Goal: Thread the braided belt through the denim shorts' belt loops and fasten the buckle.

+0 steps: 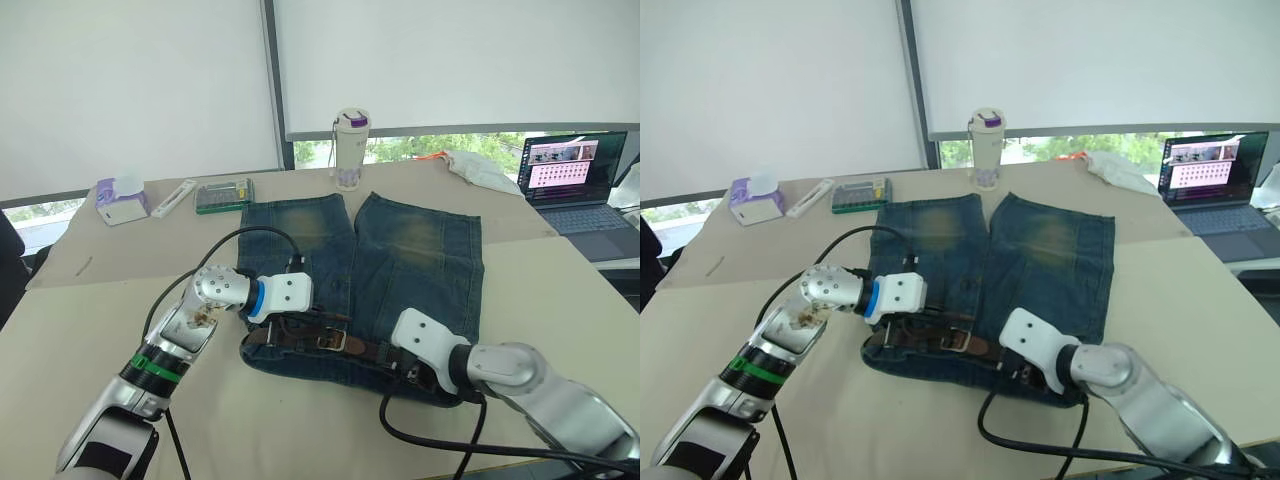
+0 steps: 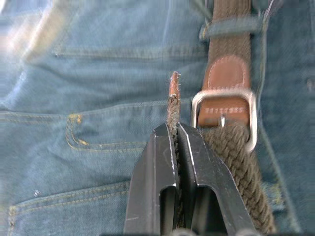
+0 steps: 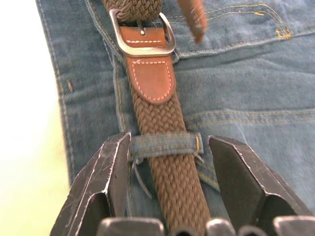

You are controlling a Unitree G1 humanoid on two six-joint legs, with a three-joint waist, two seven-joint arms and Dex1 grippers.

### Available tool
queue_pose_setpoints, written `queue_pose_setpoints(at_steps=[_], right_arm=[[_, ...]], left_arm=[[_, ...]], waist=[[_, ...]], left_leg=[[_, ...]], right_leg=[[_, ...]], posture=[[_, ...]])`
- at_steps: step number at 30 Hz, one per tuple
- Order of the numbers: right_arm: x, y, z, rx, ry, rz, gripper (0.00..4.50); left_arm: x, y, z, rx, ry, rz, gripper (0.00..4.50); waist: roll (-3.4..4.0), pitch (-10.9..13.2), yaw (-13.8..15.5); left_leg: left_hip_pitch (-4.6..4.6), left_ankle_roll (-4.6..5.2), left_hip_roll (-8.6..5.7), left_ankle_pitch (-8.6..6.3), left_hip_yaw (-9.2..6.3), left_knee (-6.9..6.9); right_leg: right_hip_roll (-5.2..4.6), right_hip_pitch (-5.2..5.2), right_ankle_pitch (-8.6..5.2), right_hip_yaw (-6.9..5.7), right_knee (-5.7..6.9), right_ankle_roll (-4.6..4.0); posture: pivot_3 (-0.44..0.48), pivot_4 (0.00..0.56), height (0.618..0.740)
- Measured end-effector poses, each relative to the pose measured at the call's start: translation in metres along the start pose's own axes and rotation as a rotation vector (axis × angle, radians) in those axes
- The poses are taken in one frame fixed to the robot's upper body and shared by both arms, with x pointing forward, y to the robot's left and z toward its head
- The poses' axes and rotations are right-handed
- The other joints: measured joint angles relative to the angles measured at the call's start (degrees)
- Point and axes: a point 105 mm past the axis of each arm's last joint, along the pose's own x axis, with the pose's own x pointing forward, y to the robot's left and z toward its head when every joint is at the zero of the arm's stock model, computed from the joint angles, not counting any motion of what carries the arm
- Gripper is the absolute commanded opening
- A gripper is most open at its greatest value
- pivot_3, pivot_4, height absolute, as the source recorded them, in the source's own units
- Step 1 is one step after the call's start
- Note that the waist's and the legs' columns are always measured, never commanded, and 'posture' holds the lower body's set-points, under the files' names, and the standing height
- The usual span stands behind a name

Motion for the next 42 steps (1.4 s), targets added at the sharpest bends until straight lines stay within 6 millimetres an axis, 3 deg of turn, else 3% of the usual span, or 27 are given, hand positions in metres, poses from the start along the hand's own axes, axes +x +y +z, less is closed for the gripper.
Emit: queue_pose_setpoints(at_steps=[15, 22, 37, 42], right_arm=[[0.023, -0.003, 0.009, -0.028, -0.022, 0.004, 2.80], [0.008, -0.001, 0.029, 0.031, -0.138, 0.070, 2.80], [0.028, -0.006, 0.012, -0.075, -0.039, 0.049, 2.80], [0.030, -0.005, 0.011, -0.124, -0.026, 0.052, 1.39]], left_arm=[[-0.012, -0.009, -0.002, -0.015, -0.062, 0.060, 0.00], [-0.012, -0.009, -0.004, -0.032, -0.058, 0.068, 0.00], [-0.012, -0.009, -0.005, -0.050, -0.051, 0.069, 0.00], [-0.012, -0.009, -0.005, -0.046, -0.049, 0.069, 0.00]], waist=[[-0.01, 0.00, -0.01], [-0.01, -0.01, 0.02], [-0.01, -0.01, -0.03], [-0.01, -0.01, -0.06]], left_leg=[[0.00, -0.03, 0.00, 0.01, 0.00, 0.00], [0.02, 0.03, 0.00, -0.02, 0.00, 0.00], [0.01, 0.00, -0.01, 0.00, 0.00, 0.00], [0.01, 0.00, 0.00, 0.00, 0.00, 0.00]], right_leg=[[0.01, -0.02, 0.03, 0.01, 0.01, -0.06], [0.01, 0.00, 0.04, 0.00, 0.02, -0.06], [0.00, -0.01, 0.04, 0.01, 0.02, -0.07], [0.01, -0.02, 0.04, 0.01, 0.02, -0.07]], posture=[[0.000, 0.150, 0.740], [0.000, 0.150, 0.740], [0.000, 0.150, 0.740], [0.000, 0.150, 0.740]])
